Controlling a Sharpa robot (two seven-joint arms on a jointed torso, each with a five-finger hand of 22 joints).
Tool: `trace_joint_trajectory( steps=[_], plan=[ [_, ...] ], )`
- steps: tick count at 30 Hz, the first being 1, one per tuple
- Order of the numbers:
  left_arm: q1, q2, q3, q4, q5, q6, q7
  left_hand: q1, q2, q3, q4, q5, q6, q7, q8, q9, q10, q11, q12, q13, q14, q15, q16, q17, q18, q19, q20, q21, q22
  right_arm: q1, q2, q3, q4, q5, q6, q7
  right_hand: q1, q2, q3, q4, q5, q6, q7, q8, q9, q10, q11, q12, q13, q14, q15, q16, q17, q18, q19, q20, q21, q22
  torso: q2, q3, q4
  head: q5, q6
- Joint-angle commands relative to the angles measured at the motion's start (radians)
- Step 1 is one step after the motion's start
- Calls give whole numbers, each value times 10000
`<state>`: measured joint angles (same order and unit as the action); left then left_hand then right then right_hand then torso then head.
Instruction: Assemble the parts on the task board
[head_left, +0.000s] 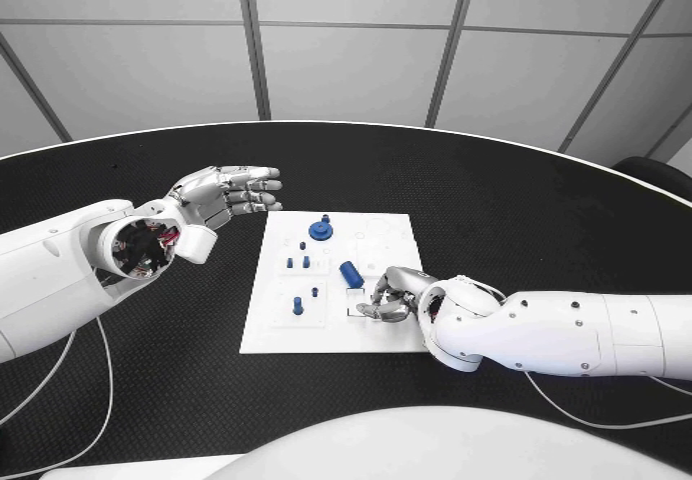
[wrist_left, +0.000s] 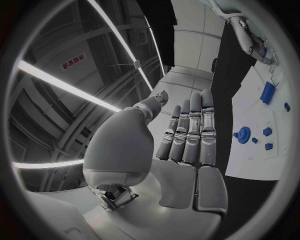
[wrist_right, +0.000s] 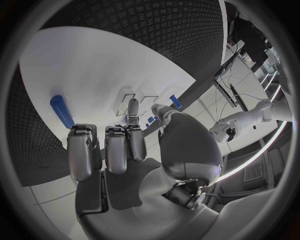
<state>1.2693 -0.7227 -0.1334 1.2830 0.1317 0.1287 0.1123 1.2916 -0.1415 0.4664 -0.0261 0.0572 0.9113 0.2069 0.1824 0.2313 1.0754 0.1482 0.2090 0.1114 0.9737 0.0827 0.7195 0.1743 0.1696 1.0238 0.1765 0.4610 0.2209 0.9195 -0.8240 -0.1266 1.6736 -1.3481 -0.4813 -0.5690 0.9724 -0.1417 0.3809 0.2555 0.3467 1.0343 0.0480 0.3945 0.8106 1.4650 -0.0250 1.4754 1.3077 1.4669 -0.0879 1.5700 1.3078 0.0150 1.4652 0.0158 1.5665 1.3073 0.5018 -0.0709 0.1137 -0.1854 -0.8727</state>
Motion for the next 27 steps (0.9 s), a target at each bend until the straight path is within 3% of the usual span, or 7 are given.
trace_joint_trajectory(
  steps=[1, 12, 16, 20, 22, 24, 27],
  plan=[
    [0, -5, 0, 3, -16, 4, -4, -47, 5, 4, 57, -42, -85, 16, -42, -9, -68, -36, 69, -9, -13, 25, -44, 8, 118, 78, -3, -60, -9, 0, -25, 0, 32, -4, -58, 39, -120, -60, -52, 110, -85, 25, -55, 61, 12, 621, -48, 28, 2049, 1039, -49, 8, 2630, -150, 1056, -43, 43, 2635, 6, 2, 3, -6, 1],
    [0, -23, 0, 5, -31, 11, 5, -47, 5, 4, 57, -42, -85, 16, -42, -9, -68, -36, 69, -9, -13, 25, -44, 8, 118, 78, -3, -60, -9, -1, -303, -2, 379, -255, -814, 531, 29, -173, -40, -5, -74, -48, -54, 48, 9, 630, -50, 45, 2067, 1039, -55, 8, 2630, -150, 1056, -52, 43, 2635, -8, 15, -9, 4, 1],
    [0, -17, 0, -12, -32, 16, 14, -47, 5, 4, 57, -42, -85, 16, -42, -9, -68, -36, 69, -9, -13, 25, -44, 8, 118, 78, -3, -60, -9, 37, -505, 69, 627, -327, -1253, 870, 441, -364, 86, -332, -67, -515, 131, -322, -174, 628, 91, 48, 2080, 1039, 47, 8, 2630, -150, 1056, -2, 43, 2635, -20, 1, -5, -6, 1],
    [0, -5, 0, -23, -32, 28, 21, -47, 5, 4, 57, -42, -85, 16, -42, -9, -68, -36, 69, -9, -13, 25, -44, 8, 118, 78, -3, -60, -9, 327, -555, 114, 627, -350, -1452, 1047, 767, -589, 147, -614, -221, -965, 389, -848, -450, 620, 314, 52, 2095, 1039, 234, 8, 2630, -150, 1056, 137, 43, 2635, -19, -6, -12, 1, 1],
    [0, 8, 0, -34, -32, 34, 25, -47, 5, 4, 57, -42, -85, 16, -42, -9, -68, -36, 69, -9, -13, 25, -44, 8, 118, 78, -3, -60, -9, 486, -518, 124, 523, -355, -1456, 1076, 895, -678, 131, -729, -563, -1131, 494, -1084, -564, 595, 409, 17, 2080, 1039, 318, 8, 2630, -145, 1051, 208, 20, 2622, -23, -8, -8, -16, 1],
    [-1, 30, 0, -46, -32, 52, 30, -47, 5, 4, 57, -42, -85, 16, -42, -9, -68, -36, 69, -9, -13, 25, -44, 8, 118, 78, -3, -60, -9, 777, -334, 135, 176, -361, -1425, 1091, 1011, -742, 98, -826, -899, -1217, 569, -1294, -680, 561, 479, -33, 2057, 1039, 382, 8, 2630, -135, 1042, 273, -21, 2602, -31, -22, 2, -35, 1],
    [-1, 49, 0, -53, -32, 63, 32, -47, 5, 4, 57, -42, -85, 16, -42, -9, -68, -36, 69, -9, -13, 25, -44, 8, 118, 78, -3, -60, -9, 973, -88, 143, -216, -364, -1373, 1093, 1098, -747, 85, -887, -1073, -1231, 610, -1434, -778, 544, 519, -55, 2048, 1039, 419, 8, 2630, -132, 1039, 318, -34, 2595, -8, -18, 23, -18, 1]
  ],
)
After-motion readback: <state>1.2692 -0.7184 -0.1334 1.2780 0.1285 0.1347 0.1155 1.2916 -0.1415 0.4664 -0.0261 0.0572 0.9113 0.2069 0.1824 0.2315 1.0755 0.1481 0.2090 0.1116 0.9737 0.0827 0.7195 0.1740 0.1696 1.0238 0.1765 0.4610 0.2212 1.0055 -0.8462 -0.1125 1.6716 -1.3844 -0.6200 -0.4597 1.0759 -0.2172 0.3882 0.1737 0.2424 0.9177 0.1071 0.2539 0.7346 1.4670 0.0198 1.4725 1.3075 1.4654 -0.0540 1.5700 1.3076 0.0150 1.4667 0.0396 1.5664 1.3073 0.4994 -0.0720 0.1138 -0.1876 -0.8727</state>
